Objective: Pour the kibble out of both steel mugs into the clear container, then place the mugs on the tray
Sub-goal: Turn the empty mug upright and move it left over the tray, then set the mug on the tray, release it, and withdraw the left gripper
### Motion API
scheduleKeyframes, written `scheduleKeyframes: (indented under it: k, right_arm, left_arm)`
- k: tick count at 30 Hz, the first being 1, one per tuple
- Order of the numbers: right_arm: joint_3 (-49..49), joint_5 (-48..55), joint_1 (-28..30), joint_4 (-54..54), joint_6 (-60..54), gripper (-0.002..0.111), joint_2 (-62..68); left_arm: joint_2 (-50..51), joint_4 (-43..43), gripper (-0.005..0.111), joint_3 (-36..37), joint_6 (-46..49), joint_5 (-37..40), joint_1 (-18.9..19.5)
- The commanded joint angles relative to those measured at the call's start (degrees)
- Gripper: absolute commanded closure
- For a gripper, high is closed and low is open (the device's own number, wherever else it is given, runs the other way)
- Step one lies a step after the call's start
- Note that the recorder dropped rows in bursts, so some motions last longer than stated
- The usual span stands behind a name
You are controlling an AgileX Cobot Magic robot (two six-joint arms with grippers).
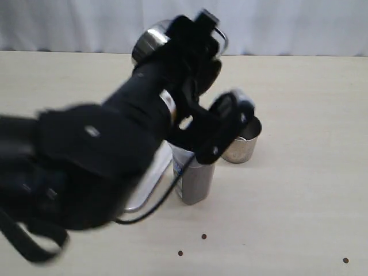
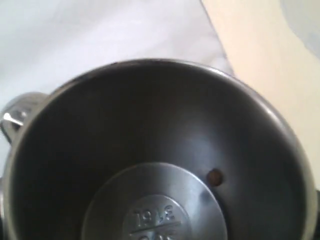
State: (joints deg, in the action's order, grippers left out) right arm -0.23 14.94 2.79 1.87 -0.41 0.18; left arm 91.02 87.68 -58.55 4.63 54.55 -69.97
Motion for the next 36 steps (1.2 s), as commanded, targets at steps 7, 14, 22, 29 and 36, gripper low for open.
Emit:
scheduleKeyframes:
  k: [7, 14, 22, 29, 36]
  right_arm:
    - [0.23, -0.09, 0.43, -0.09, -0.01, 0.103, -0.18]
    - [0.23, -0.09, 0.43, -0.09, -0.01, 0.103, -0.18]
    - [0.23, -0.09, 0.43, -0.09, -0.01, 0.103, -0.18]
    - [0.23, -0.09, 0.43, -0.09, -0.01, 0.103, -0.18]
    - [0.23, -0.09, 0.43, -0.09, -0.01, 0.103, -0.18]
  left_arm:
    - [-16.09, -30.54, 0.107, 9.97, -4.05, -56.95, 32.72]
    - [-4.08, -30.3, 0.107, 19.87, -29.61, -89.55, 61.17]
    - [17.71, -24.6, 0.107, 18.14, -30.41, -96.88, 68.08]
    - [27.43, -24.56, 0.107, 12.59, -29.43, -98.18, 68.08]
    - [27.43, -30.28, 0.08, 11.82, -21.93, -93.98, 68.08]
